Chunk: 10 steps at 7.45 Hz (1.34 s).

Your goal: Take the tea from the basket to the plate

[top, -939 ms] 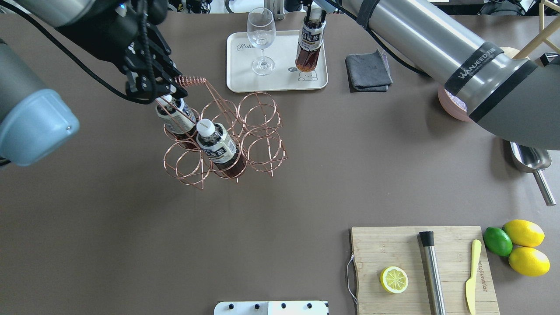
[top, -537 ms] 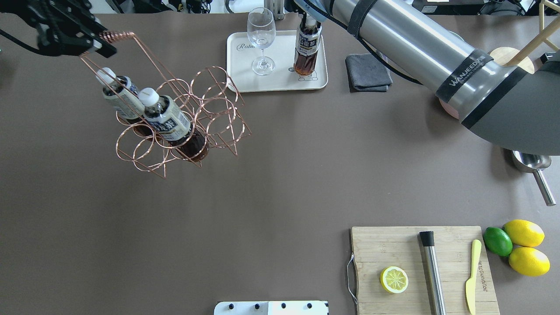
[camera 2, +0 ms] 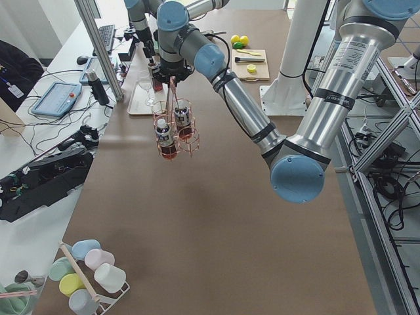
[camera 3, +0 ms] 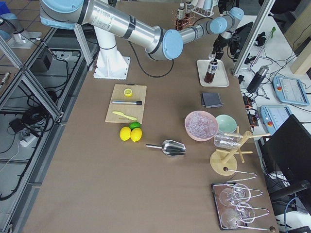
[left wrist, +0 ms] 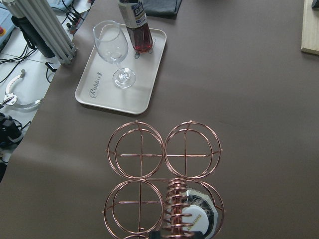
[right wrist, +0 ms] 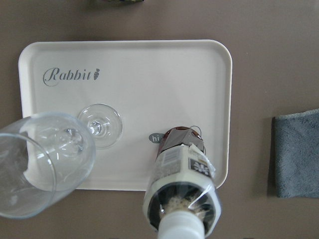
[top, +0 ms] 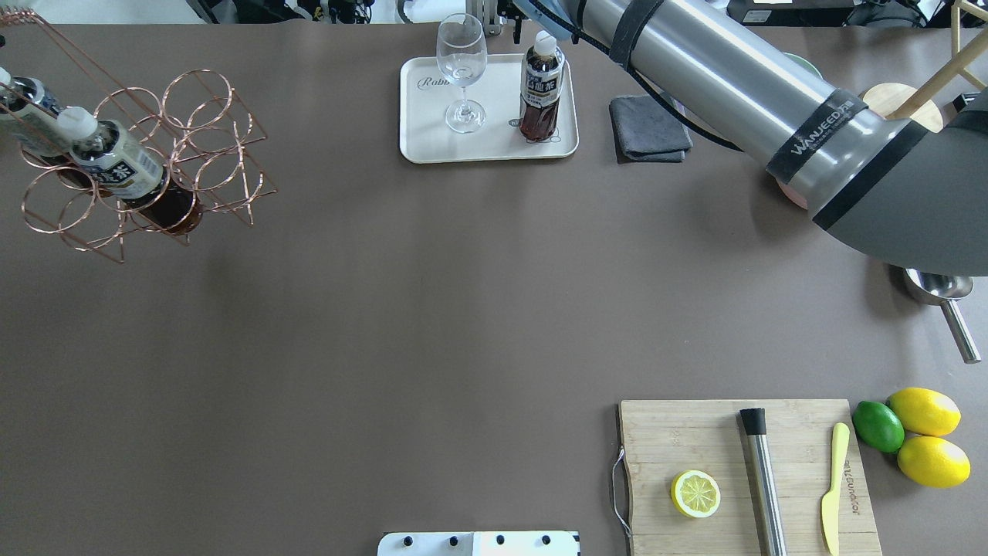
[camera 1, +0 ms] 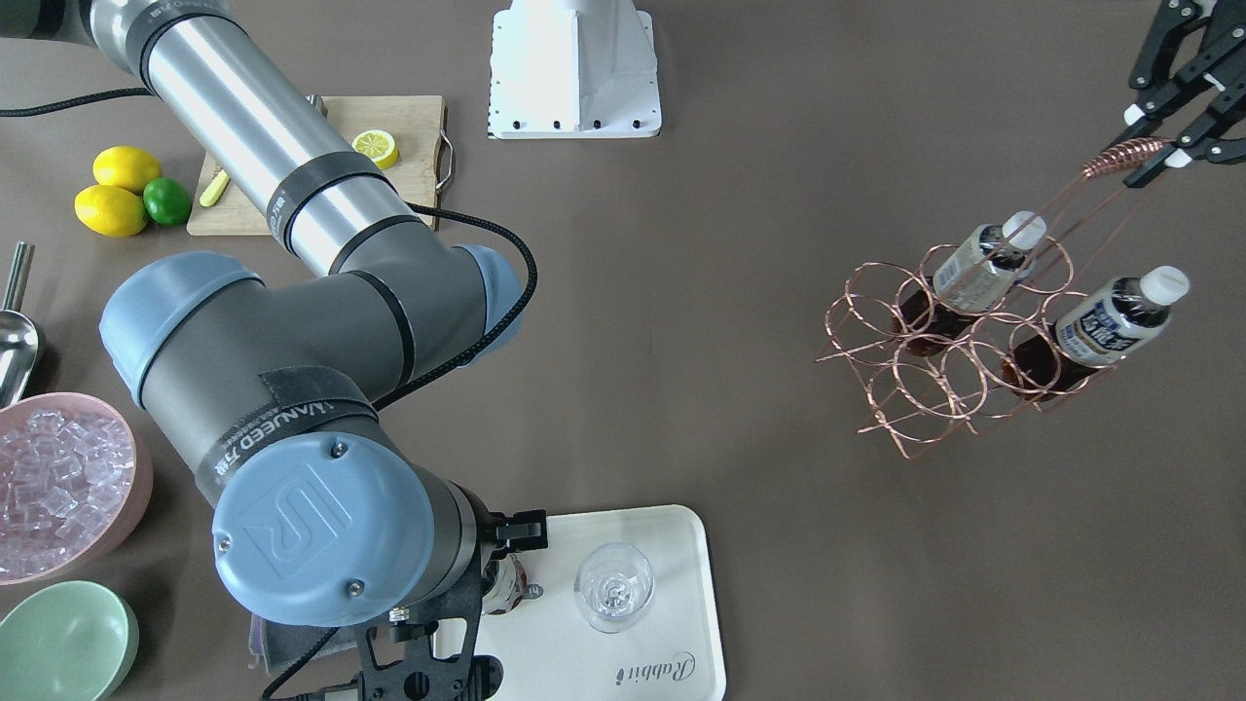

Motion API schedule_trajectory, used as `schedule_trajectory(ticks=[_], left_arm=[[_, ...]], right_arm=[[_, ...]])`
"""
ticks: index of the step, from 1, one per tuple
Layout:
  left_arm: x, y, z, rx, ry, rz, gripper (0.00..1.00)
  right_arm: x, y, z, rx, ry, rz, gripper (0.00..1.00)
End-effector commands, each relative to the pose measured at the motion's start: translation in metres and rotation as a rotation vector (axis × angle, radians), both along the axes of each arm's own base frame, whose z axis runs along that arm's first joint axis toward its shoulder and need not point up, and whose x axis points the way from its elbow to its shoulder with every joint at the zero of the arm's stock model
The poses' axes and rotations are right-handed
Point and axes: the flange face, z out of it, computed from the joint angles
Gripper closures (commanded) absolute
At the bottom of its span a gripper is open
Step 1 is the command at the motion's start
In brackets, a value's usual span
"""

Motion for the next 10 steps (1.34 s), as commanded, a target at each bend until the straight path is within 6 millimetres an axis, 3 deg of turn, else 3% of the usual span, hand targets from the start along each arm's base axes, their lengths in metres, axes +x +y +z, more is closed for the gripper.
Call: schedule_trajectory(ticks=[1, 2, 3, 4, 6, 7, 8, 9, 10], left_arm=[[-0.03, -0.027, 0.045, 0.059, -0.056, 0.017, 1.0], [-0.034, -0.038, 0.059, 0.098, -0.076, 0.046, 1.0], [-0.035, -0.049, 0.066, 0.09, -0.087, 0.046, 1.0], [-0.038, -0.066, 0.064, 0.147, -0.137, 0.057, 1.0], [-0.048, -0.082, 0.052, 0.195, -0.264, -0.004, 1.0], [-0.05, -0.097, 0.054, 0.283, -0.36, 0.028, 1.0], [-0.05, -0.119, 0.06, 0.32, -0.402, 0.064, 1.0], [-0.046, -0.137, 0.064, 0.339, -0.404, 0.072, 1.0], [-0.041, -0.151, 0.075, 0.353, -0.403, 0.07, 1.0]], right_arm=[[0.029, 0.011, -0.022, 0.031, -0.011, -0.006, 0.0], [0.03, 0.042, -0.01, 0.058, 0.008, -0.061, 0.0], [0.055, 0.056, 0.009, 0.067, 0.023, -0.048, 0.0], [0.088, 0.07, 0.037, 0.081, 0.029, -0.057, 0.0], [0.157, 0.119, 0.094, 0.105, 0.043, -0.076, 0.0], [0.197, 0.168, 0.153, 0.144, 0.043, -0.118, 0.0], [0.243, 0.203, 0.201, 0.149, 0.054, -0.115, 0.0], [0.286, 0.229, 0.264, 0.17, 0.069, -0.174, 0.0], [0.328, 0.255, 0.339, 0.19, 0.073, -0.264, 0.0]])
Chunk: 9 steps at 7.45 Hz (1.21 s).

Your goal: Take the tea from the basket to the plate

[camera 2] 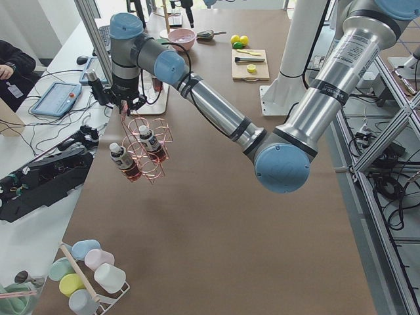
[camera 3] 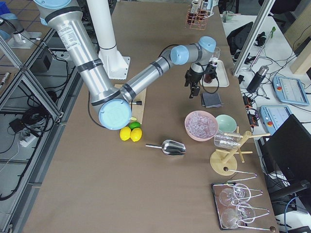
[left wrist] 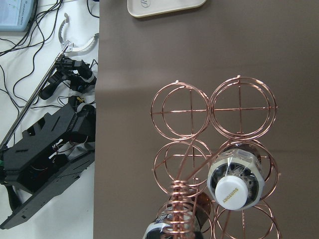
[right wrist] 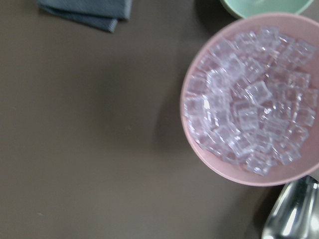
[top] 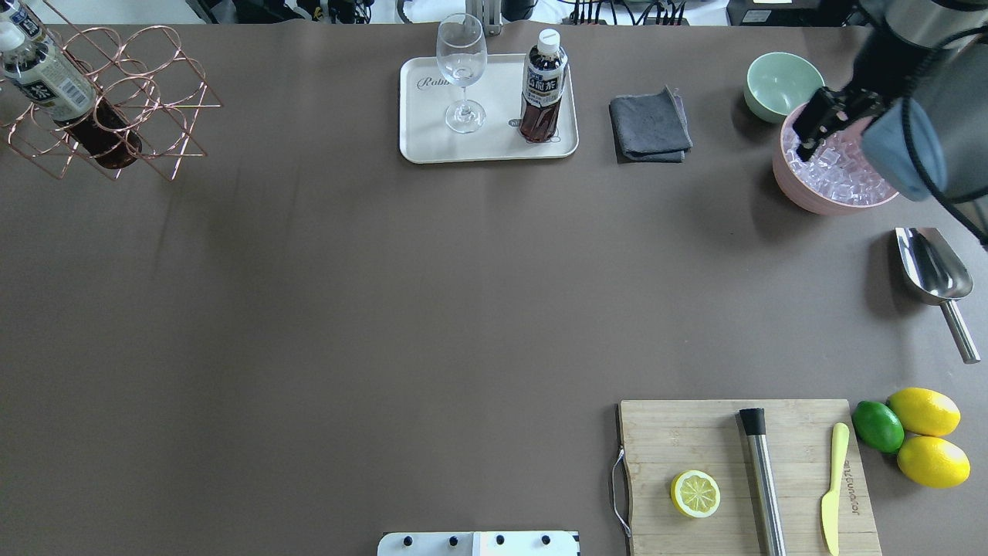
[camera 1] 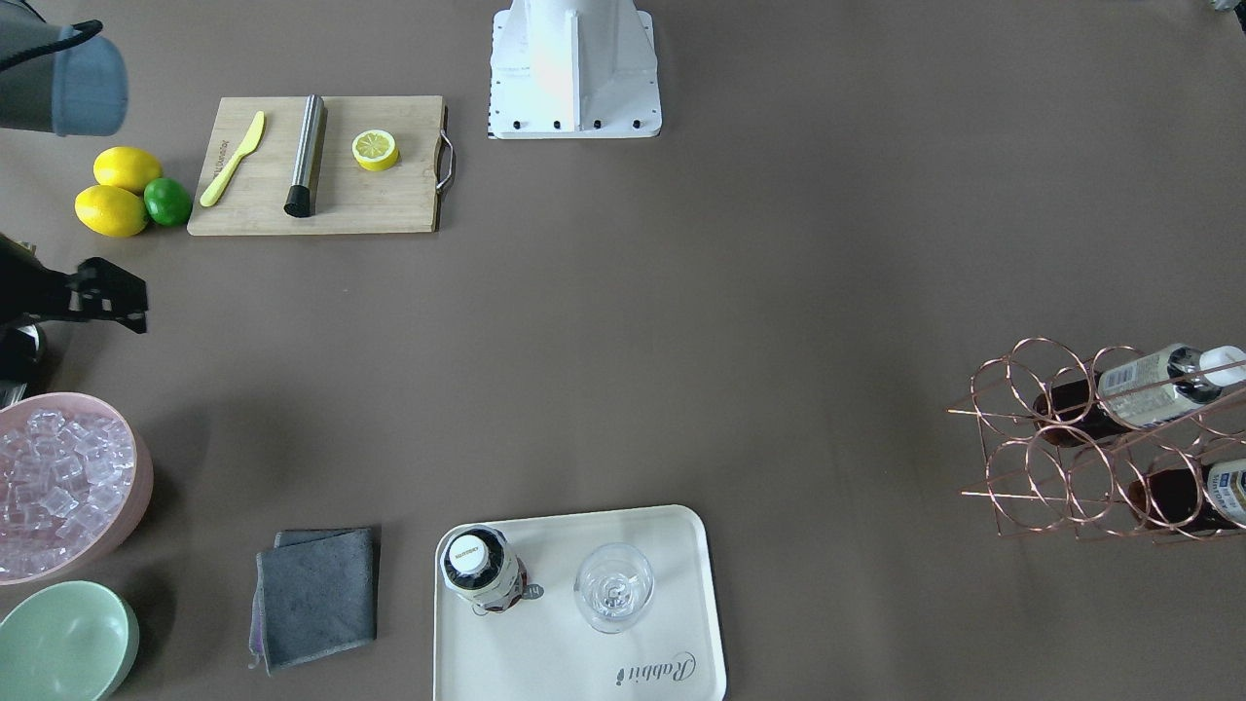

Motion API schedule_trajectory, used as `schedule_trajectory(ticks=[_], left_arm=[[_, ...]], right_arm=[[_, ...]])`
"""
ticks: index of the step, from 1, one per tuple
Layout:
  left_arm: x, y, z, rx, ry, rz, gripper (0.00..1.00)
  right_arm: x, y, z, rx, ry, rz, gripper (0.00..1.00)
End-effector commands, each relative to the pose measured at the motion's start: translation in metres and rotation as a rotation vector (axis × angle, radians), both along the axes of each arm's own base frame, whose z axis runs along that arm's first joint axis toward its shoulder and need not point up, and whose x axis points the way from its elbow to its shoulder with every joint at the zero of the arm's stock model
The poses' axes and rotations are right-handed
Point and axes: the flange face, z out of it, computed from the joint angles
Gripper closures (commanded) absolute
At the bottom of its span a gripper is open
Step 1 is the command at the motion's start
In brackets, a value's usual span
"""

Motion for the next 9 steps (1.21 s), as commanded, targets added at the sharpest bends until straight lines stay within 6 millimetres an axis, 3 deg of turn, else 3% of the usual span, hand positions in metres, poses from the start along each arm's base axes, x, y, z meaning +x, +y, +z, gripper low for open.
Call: schedule_trajectory(ticks=[1, 3, 4, 6, 9], left_arm=[[0.015, -0.039, 0.027, 0.019, -0.017, 0.025, 1.0], [0.023, -0.066, 0.051, 0.016, -0.019, 0.032, 1.0], [0.024, -0.07, 0.057, 0.0, -0.018, 0.028, 1.0], [0.04, -0.073, 0.06, -0.064, -0.011, -0.016, 1.0], [0.049, -0.076, 0.068, -0.107, -0.004, -0.034, 1.0]], right_arm=[[0.113, 0.074, 0.166, 0.046, 0.054, -0.127, 0.0], [0.187, 0.134, 0.252, 0.014, 0.068, -0.067, 0.0], [0.226, 0.138, 0.288, -0.038, 0.04, -0.008, 0.0], [0.238, 0.141, 0.304, -0.054, 0.078, -0.004, 0.0], [0.249, 0.136, 0.299, -0.046, 0.1, 0.023, 0.0]])
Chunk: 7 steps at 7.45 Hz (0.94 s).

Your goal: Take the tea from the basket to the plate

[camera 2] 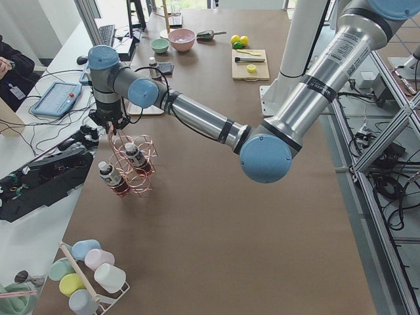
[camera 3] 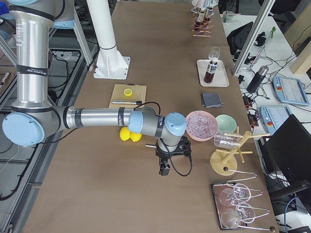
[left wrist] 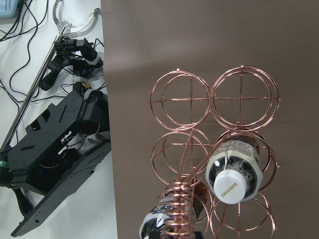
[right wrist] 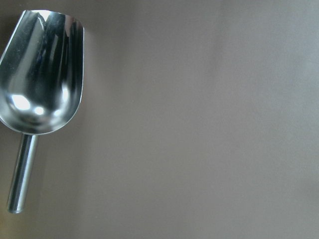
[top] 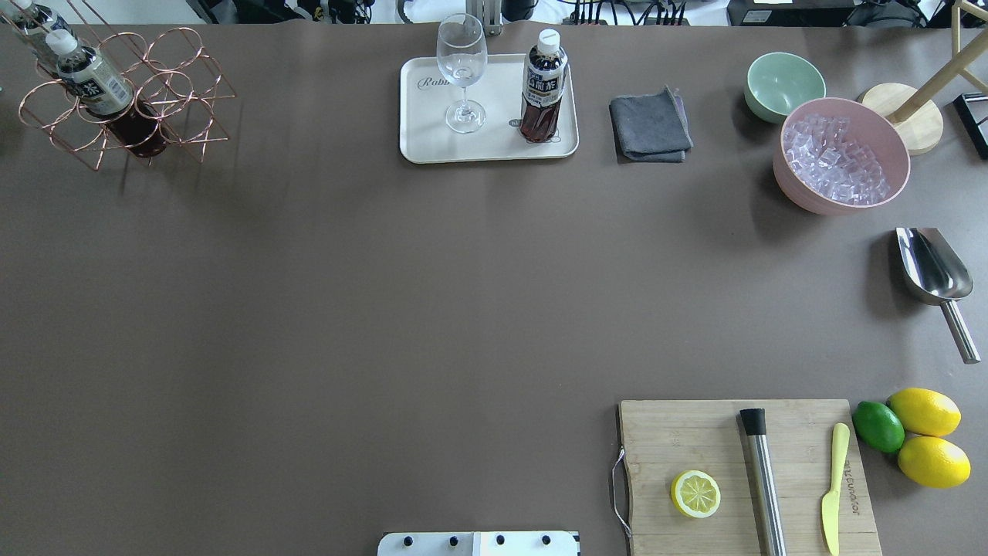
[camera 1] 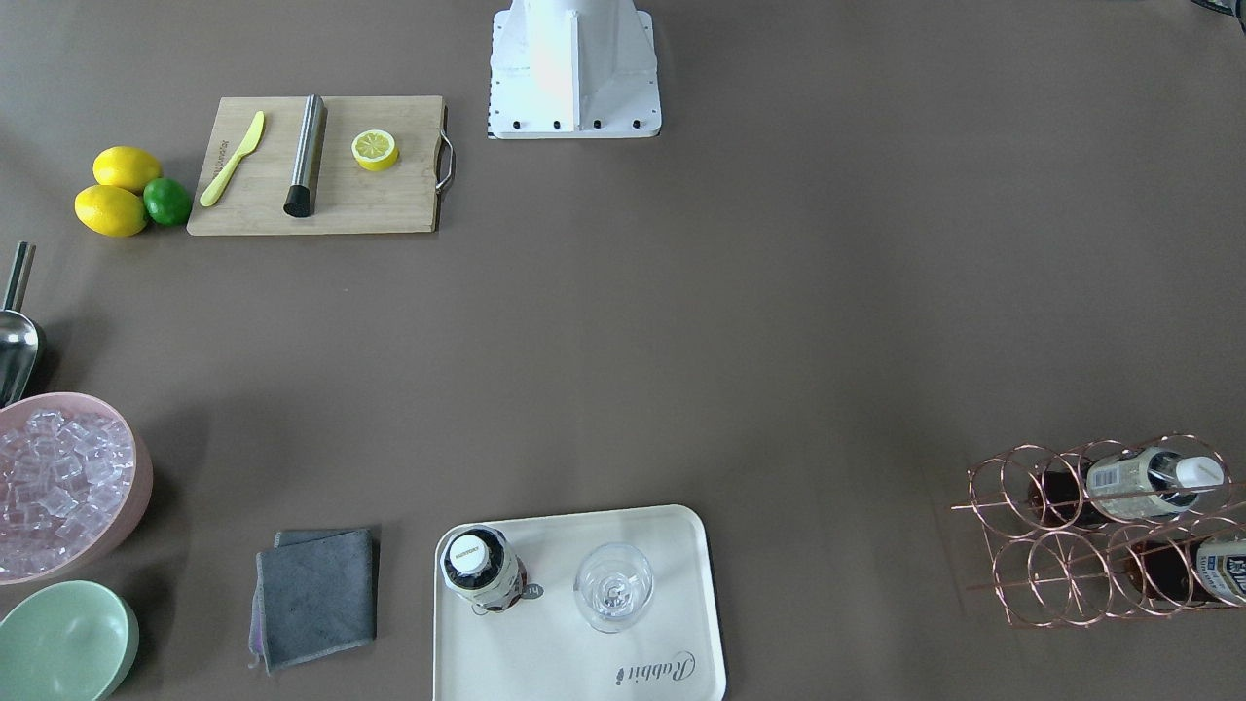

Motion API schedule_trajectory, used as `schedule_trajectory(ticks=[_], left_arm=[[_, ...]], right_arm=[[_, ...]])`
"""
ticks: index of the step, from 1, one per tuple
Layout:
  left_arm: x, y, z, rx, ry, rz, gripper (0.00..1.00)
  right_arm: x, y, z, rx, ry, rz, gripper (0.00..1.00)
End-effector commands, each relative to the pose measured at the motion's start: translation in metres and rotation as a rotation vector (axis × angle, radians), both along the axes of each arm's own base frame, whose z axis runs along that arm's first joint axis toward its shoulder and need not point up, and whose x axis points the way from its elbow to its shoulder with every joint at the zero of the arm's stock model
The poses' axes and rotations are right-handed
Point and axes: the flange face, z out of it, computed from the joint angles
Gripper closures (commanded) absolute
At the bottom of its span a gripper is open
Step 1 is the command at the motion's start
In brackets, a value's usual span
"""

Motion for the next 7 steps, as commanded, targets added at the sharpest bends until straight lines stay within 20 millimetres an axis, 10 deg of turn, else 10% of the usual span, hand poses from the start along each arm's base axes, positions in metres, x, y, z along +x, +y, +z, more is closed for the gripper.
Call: schedule_trajectory(ticks=[1, 7], left_arm=[[0.003, -0.001, 0.004, -0.016, 0.0, -0.006, 1.0], [0.027, -0.005, -0.008, -0.008, 0.003, 0.017, 1.0]], right_arm=[[0.005, 0.0, 0.002, -0.018, 0.001, 0.027, 0.0], [0.013, 0.007, 0.013, -0.164, -0.033, 0.219, 0.0]])
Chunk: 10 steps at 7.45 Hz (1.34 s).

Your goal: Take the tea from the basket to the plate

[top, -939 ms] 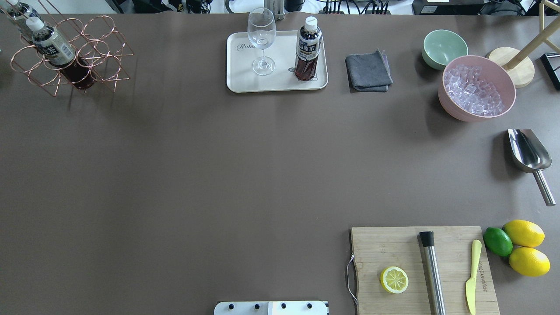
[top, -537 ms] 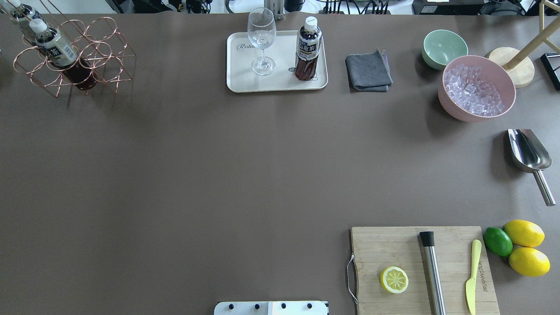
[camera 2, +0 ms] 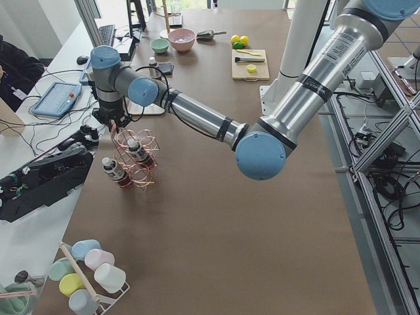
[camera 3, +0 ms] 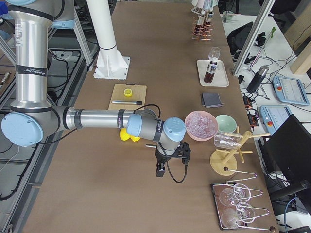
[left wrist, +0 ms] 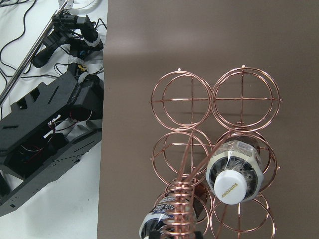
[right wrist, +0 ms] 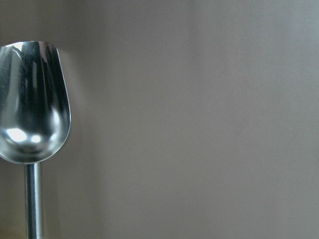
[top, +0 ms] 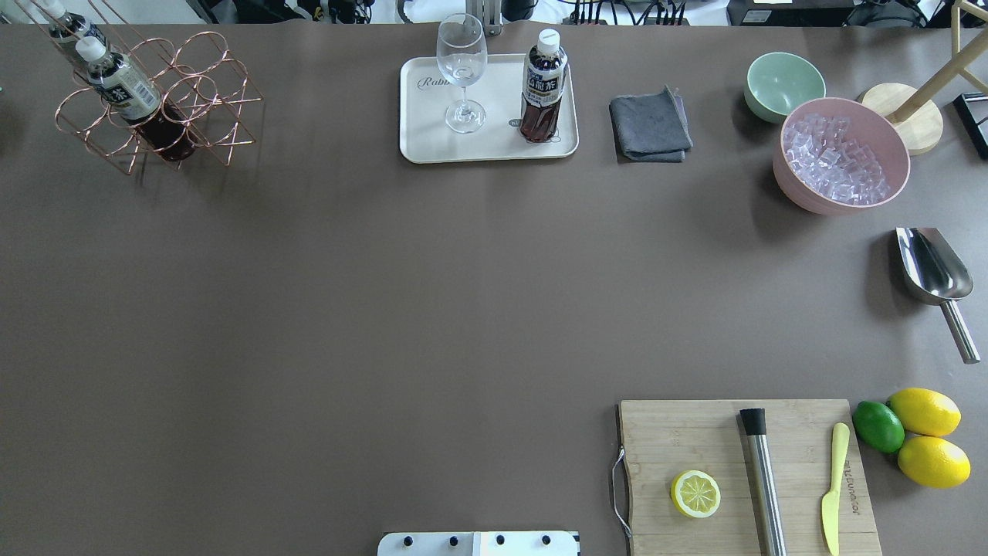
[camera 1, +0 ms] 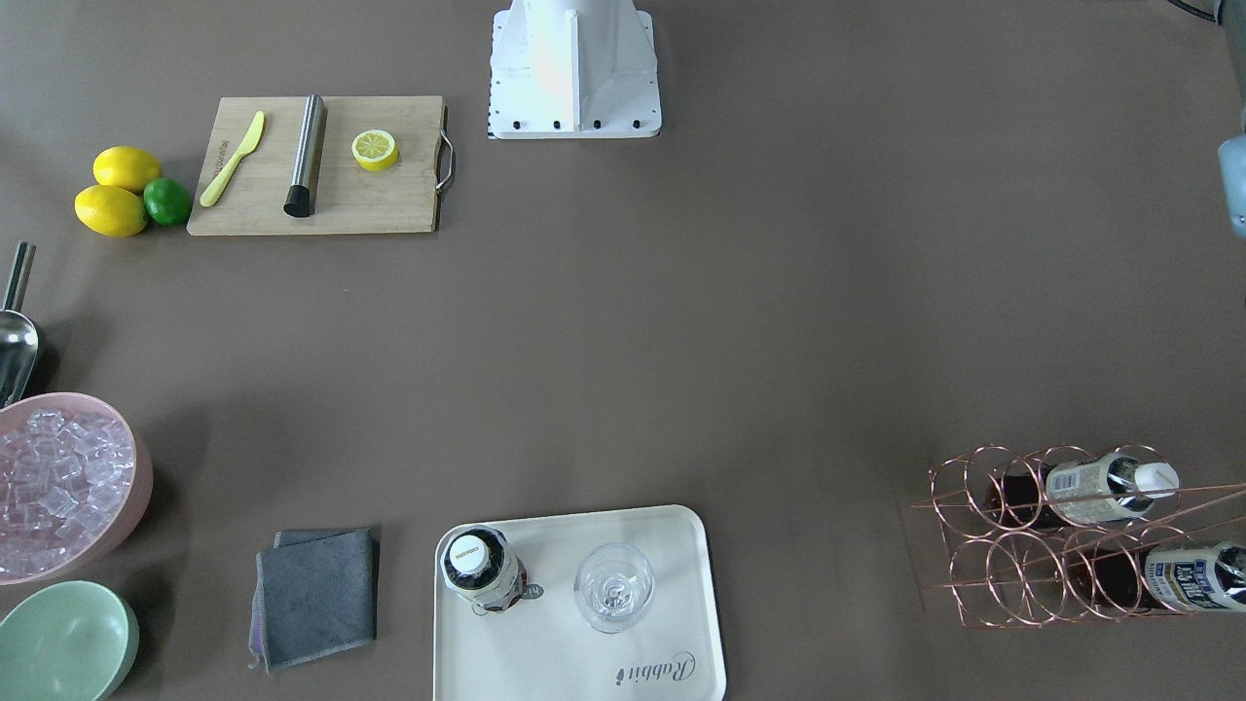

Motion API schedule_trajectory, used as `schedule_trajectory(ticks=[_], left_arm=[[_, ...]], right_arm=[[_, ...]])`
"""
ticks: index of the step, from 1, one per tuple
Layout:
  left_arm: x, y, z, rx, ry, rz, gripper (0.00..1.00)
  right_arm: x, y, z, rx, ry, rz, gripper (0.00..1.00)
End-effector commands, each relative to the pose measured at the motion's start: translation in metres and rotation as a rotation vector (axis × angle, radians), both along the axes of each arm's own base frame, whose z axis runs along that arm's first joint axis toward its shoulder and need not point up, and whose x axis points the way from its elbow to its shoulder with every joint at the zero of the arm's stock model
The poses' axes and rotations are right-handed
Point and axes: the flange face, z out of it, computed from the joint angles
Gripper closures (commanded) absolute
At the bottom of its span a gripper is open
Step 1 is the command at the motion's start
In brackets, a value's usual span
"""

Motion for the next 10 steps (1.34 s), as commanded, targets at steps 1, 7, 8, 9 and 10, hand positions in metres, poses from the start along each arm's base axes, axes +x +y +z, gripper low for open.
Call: schedule_trajectory(ticks=[1, 7, 8, 9, 10], left_arm=[[0.006, -0.002, -0.008, 0.007, 0.003, 0.004, 1.0], [0.013, -0.006, -0.005, 0.01, -0.034, -0.006, 1.0], [0.013, -0.006, -0.006, 0.013, -0.033, -0.006, 1.0], [0.013, -0.006, -0.005, 0.01, -0.033, -0.007, 1.0], [0.013, -0.006, -0.003, 0.006, -0.034, -0.009, 1.0]], right_arm=[[0.011, 0.001, 0.002, -0.002, -0.007, 0.07, 0.0], [0.014, 0.02, 0.012, 0.151, -0.067, 0.102, 0.0], [0.016, 0.022, 0.019, 0.134, -0.08, 0.114, 0.0], [0.017, 0.023, 0.025, 0.103, -0.079, 0.136, 0.0], [0.018, 0.024, 0.024, 0.044, -0.086, 0.179, 0.0]])
